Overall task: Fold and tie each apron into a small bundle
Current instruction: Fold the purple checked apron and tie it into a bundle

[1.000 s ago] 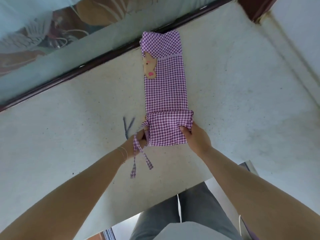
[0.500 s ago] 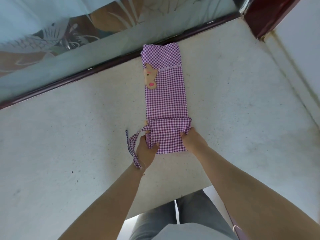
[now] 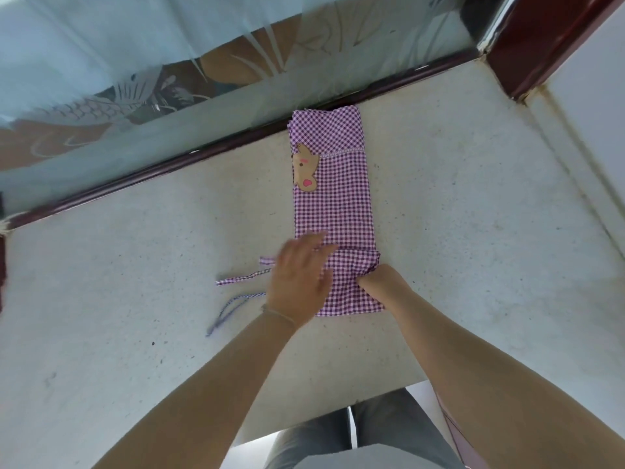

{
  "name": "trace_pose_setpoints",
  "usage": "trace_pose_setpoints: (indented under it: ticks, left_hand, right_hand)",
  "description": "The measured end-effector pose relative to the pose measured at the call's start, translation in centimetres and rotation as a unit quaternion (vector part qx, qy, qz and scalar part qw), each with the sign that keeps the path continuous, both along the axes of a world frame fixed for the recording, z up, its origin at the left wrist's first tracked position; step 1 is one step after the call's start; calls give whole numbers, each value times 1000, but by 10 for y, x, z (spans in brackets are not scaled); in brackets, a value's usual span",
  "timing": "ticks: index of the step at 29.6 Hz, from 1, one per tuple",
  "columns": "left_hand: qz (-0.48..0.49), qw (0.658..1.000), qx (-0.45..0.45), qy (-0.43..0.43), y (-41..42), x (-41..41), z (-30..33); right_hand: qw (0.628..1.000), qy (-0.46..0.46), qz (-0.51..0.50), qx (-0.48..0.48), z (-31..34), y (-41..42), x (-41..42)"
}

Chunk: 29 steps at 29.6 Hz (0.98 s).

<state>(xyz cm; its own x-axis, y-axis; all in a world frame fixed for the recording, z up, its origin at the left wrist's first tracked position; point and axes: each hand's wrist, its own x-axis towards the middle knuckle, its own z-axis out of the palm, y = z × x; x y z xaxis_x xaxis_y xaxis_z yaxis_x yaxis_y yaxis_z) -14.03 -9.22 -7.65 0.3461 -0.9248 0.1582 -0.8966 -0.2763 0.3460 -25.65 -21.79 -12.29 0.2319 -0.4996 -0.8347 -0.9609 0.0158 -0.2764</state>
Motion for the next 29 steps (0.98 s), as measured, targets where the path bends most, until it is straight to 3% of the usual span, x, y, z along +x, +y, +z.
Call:
trace_pose_setpoints:
  ticks: [1, 3, 6, 8, 10, 11, 13, 15, 20, 23, 29]
  left_hand:
    - [-86, 993, 76, -30, -9, -7, -8]
    - [-159, 954, 243, -70, -18, -15, -21]
    - [-148, 913, 379, -30, -19, -8, -43]
    - [-147, 908, 392, -24, -20, -3, -45]
    - [-147, 907, 395, -15, -21, -1, -45]
    - [-143, 906, 397, -9, -21, 0, -47]
    - [-139, 910, 392, 1, -22, 1, -48]
    - [-122, 921, 369, 27, -21, 3, -49]
    - [-89, 932, 337, 100, -25, 11, -48]
    - [-89, 931, 331, 121, -23, 17, -53]
    - [-97, 943, 299, 107, -15, 16, -61]
  right_hand:
    - [1000, -1, -6, -1, 1, -1, 0]
    - [1000, 5, -17, 2, 3, -2, 1]
    - [1000, 6, -13, -3, 8, -3, -3]
    - [998, -12, -11, -69, 10, -2, -13]
    - [976, -87, 9, -201, 13, -3, -30]
    - [945, -156, 63, -281, 11, -6, -39]
    - [849, -253, 269, -378, 0, -19, -56]
    - [768, -261, 447, -377, -16, -36, -63]
    - [701, -274, 561, -345, -21, -58, -42]
    - [689, -296, 581, -315, -25, -62, -40]
    - [732, -263, 596, -199, -29, -72, -51]
